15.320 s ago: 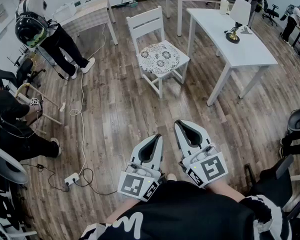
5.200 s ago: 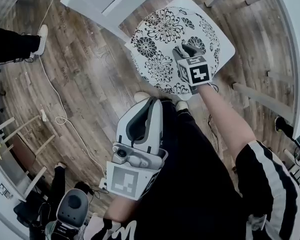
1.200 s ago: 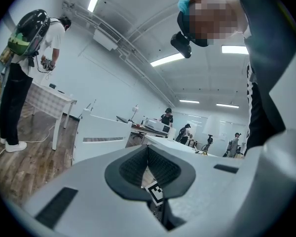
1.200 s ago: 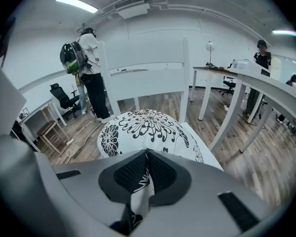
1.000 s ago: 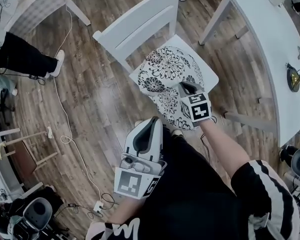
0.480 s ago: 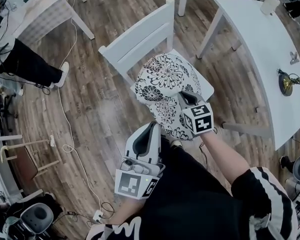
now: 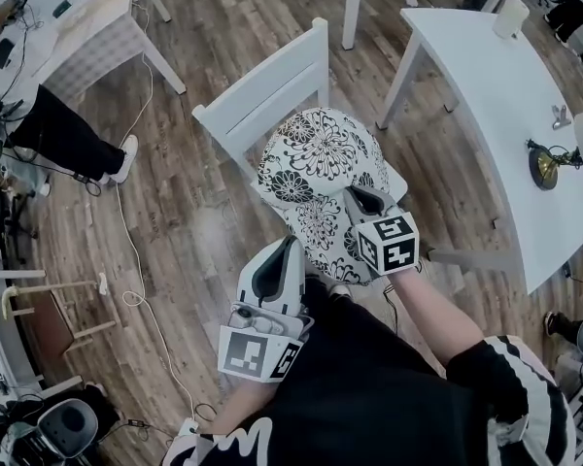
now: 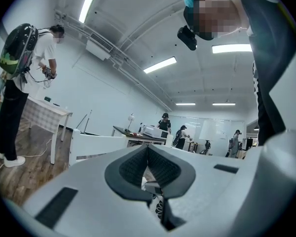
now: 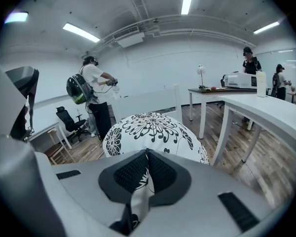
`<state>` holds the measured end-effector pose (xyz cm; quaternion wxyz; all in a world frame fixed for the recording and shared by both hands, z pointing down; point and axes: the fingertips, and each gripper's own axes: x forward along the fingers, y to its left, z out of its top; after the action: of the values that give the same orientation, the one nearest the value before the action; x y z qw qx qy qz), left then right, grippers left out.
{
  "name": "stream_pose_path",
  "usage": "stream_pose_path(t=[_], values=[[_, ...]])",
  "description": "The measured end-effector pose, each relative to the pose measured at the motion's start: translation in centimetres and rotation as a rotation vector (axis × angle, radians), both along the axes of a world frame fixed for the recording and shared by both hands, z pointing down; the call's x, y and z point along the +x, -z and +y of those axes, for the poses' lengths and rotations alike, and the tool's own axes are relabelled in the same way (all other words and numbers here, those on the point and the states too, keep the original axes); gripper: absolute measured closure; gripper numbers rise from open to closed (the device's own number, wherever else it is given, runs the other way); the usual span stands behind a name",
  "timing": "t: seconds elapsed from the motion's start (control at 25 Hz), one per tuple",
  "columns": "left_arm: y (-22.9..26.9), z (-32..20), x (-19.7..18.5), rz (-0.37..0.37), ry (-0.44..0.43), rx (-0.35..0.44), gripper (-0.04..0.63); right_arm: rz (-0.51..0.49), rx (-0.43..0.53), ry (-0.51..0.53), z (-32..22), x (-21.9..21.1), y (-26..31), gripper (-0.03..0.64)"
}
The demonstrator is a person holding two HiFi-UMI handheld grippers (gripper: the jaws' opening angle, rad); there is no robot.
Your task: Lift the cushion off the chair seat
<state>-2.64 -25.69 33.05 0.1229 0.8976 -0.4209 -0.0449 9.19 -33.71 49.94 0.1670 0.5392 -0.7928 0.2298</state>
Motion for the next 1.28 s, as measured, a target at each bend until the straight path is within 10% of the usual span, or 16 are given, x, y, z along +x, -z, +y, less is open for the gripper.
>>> stream_pose_path(t=[1.28], values=[[2.6,2.1,1.8,-0.061,0.038,0.035,0.589,-0.071,0.233,-0.024,4.6,1.5,12.0,0.586]])
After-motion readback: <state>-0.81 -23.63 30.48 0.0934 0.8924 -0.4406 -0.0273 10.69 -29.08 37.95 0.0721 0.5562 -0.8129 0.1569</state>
